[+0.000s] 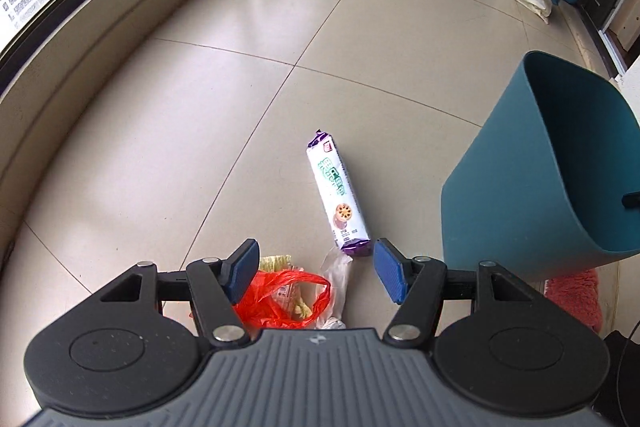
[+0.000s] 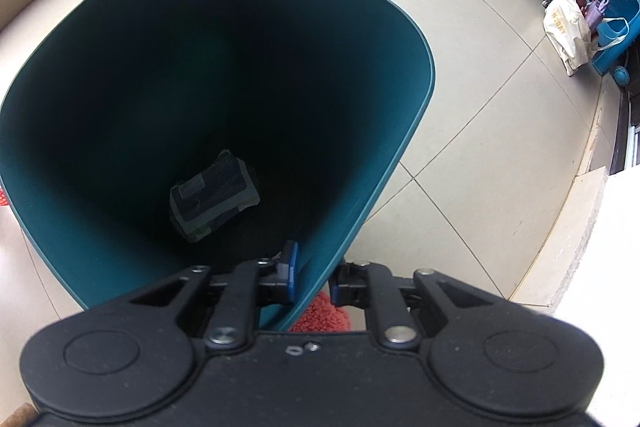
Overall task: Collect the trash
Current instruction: 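Lower the left gripper to the biscuit packet and grasp it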
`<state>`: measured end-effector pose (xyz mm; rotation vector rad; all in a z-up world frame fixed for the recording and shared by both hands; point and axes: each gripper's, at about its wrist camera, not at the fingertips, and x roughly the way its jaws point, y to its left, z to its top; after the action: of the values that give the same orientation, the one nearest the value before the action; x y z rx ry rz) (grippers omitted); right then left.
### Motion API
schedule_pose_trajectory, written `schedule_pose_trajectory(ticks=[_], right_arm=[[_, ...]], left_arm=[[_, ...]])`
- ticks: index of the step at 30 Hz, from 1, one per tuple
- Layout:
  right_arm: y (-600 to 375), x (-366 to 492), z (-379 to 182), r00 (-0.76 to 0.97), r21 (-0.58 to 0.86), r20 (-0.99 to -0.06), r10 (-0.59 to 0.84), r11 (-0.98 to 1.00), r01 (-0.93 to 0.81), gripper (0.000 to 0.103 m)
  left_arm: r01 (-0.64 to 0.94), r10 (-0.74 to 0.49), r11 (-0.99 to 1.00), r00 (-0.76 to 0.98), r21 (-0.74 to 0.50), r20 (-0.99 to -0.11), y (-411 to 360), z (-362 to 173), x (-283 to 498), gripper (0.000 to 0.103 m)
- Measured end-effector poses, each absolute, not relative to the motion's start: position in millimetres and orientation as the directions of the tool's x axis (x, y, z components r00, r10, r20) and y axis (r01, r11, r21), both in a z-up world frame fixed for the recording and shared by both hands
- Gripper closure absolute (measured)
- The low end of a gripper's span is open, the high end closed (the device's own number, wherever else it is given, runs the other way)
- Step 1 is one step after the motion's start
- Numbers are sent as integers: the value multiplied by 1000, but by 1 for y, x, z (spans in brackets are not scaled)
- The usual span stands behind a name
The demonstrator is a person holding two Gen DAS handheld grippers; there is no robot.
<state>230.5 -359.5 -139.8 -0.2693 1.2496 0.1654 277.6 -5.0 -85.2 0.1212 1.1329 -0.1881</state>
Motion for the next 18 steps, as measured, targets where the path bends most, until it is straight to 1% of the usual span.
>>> schedule_pose_trajectory(ticks=[5,8,12,16,18], right_arm=[[-359,230,-141,307,-112,-951,-23,955,-276,89],[-360,230,-141,311,-108,-950,-22,959,-261,89],[-364,228,-142,317,-105,-948,-20,962,-252,90],[-364,226,-142,328,-119,-944,-31,960,-252,90],[-365,226,-140,330,-113,-944,-26,962,-247,90]], left_arm=[[188,-78,982,369,-8,-926,16,-116,290,41],[165,-101,985,328,-48,-939,14,-138,308,41],[125,-131,987,295,-98,-946,-6,-171,341,40],[97,-165,985,254,-144,-953,-31,-214,372,40],[96,-154,986,239,-134,-959,-43,-236,385,39]])
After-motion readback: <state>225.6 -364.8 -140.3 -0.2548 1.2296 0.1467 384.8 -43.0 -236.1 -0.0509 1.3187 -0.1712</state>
